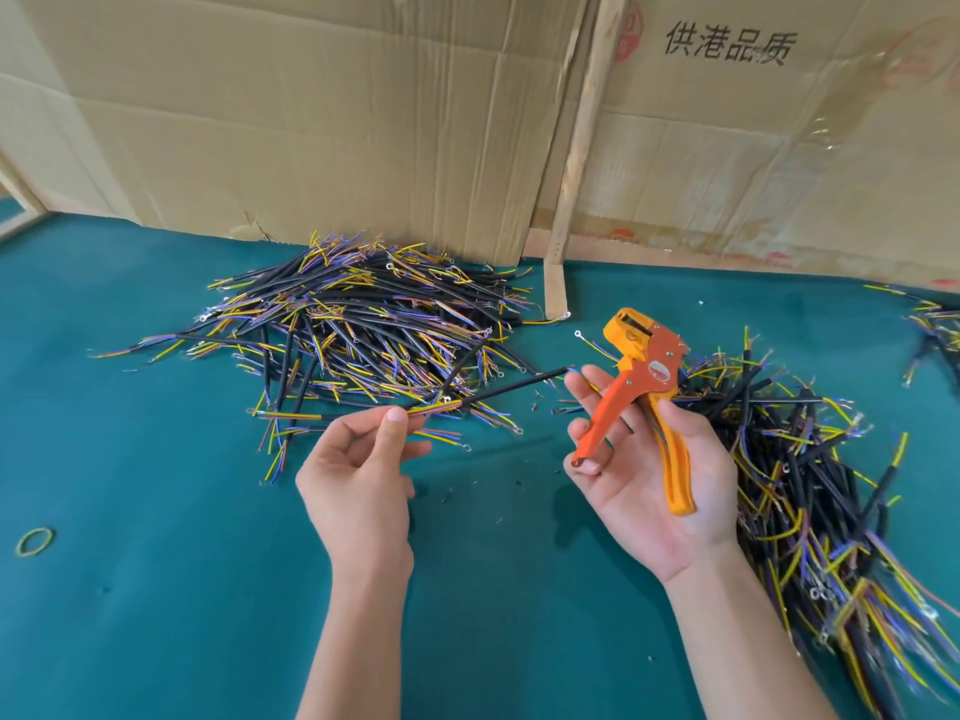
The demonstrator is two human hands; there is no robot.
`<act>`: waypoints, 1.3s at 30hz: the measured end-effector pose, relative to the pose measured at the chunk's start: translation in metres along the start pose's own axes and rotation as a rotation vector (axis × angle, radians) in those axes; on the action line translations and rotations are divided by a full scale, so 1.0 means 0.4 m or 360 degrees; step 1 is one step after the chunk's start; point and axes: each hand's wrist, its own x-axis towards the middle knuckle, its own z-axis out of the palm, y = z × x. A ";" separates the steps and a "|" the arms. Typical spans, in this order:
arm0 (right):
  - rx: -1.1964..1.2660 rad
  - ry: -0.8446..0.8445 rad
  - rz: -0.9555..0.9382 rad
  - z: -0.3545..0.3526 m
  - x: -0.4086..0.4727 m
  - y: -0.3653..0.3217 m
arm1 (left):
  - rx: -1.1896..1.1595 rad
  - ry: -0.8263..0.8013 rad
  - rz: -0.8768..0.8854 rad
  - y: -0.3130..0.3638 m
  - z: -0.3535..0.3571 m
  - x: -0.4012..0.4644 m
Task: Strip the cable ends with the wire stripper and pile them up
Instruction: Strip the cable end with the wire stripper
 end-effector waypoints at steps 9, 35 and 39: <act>-0.0065 -0.0089 0.0101 -0.002 0.000 0.007 | 0.0920 0.0320 0.1082 -0.006 0.015 -0.020; -0.0212 -0.0251 0.0231 0.044 -0.014 0.010 | 0.0635 -0.0544 0.0557 -0.021 0.086 -0.083; -0.0177 -0.0276 0.0279 0.043 -0.011 0.018 | 0.0376 -0.0629 0.0233 -0.019 0.089 -0.075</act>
